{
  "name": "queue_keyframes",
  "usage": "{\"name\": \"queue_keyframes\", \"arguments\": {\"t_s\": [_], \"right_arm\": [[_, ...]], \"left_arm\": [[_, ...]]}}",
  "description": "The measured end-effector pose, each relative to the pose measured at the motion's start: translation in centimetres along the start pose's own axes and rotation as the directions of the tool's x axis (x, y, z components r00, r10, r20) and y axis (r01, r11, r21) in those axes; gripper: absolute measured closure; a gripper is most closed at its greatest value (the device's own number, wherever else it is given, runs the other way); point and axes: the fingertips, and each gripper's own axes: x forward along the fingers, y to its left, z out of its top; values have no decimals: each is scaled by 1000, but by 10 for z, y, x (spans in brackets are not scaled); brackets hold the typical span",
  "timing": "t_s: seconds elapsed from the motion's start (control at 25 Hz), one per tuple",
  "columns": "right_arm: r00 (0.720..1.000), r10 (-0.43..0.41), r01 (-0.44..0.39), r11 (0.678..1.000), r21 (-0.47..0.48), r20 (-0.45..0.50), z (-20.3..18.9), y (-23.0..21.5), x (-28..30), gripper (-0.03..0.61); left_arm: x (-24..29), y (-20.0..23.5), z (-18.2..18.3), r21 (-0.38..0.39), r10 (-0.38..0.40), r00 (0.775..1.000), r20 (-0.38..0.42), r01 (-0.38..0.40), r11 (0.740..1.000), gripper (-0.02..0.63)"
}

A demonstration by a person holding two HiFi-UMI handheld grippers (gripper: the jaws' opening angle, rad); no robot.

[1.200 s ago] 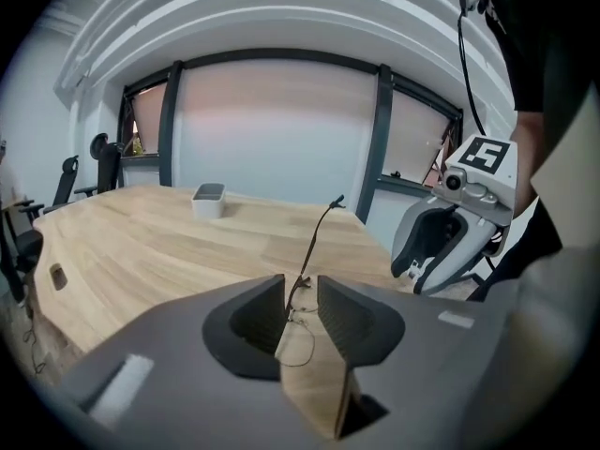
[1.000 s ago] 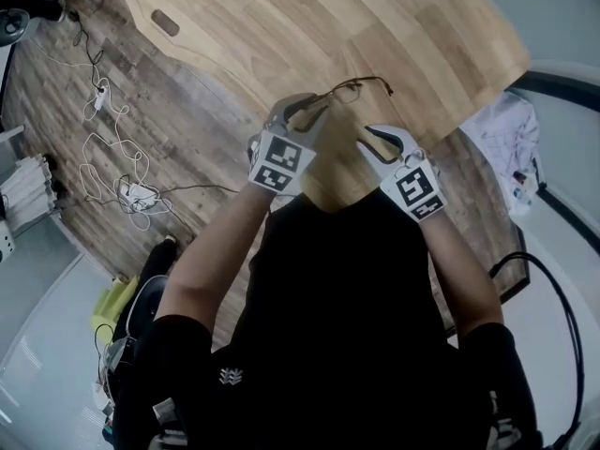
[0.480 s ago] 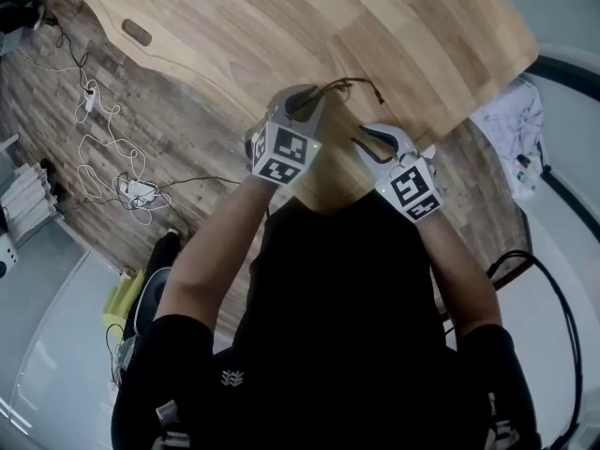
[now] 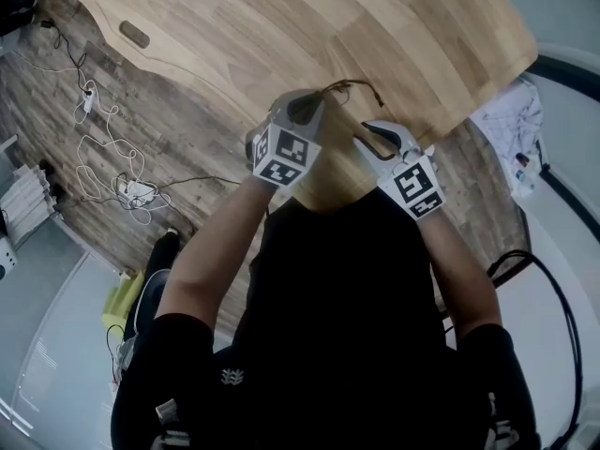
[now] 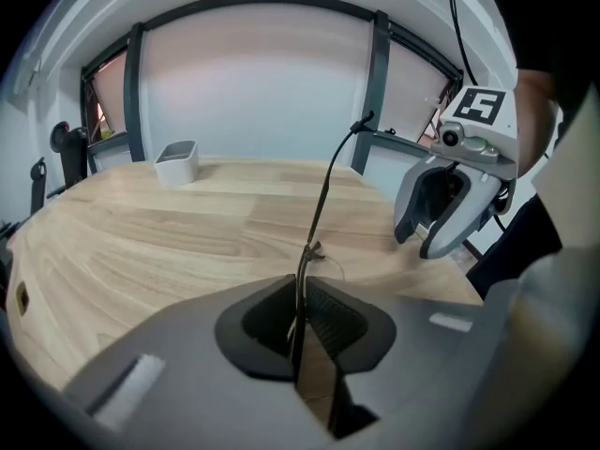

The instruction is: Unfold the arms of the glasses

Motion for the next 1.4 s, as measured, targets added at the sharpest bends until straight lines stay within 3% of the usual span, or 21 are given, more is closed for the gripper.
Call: {"name": "queue_keyframes", "arguments": {"t_s": [0.2,0.44,0.64,0.8,0.96,1.28,1.4], "right_arm": [[999,3,-6,998,58,52,7,-2,0,486],[975,-92,60,985,159,201,39,-24,-11,486],[968,-95,42,974,225,233,53,-26,-8,486],[970,-67,11,973,232,233,56,-20,-2,486],[972,-29,-14,984,179,233,66,-9,1,488],[950,22,-79,982,172,312,83,4,-7,504],[956,31,-79,985,155,292,84,6,-3,508]], "left_arm": [[-11,-5,11,20,-9,998,68,8,1000,578],[-30,-13,14,36,-9,993,120,5,999,578],[-44,-23,8,29,-5,988,153,1,1000,577],[-53,-30,8,33,-5,984,181,-1,999,578],[-58,-30,6,28,5,981,196,-11,1000,578],[-62,-30,0,18,19,981,193,-23,1000,578],[-64,-29,-1,6,25,981,194,-26,1000,578]]}}
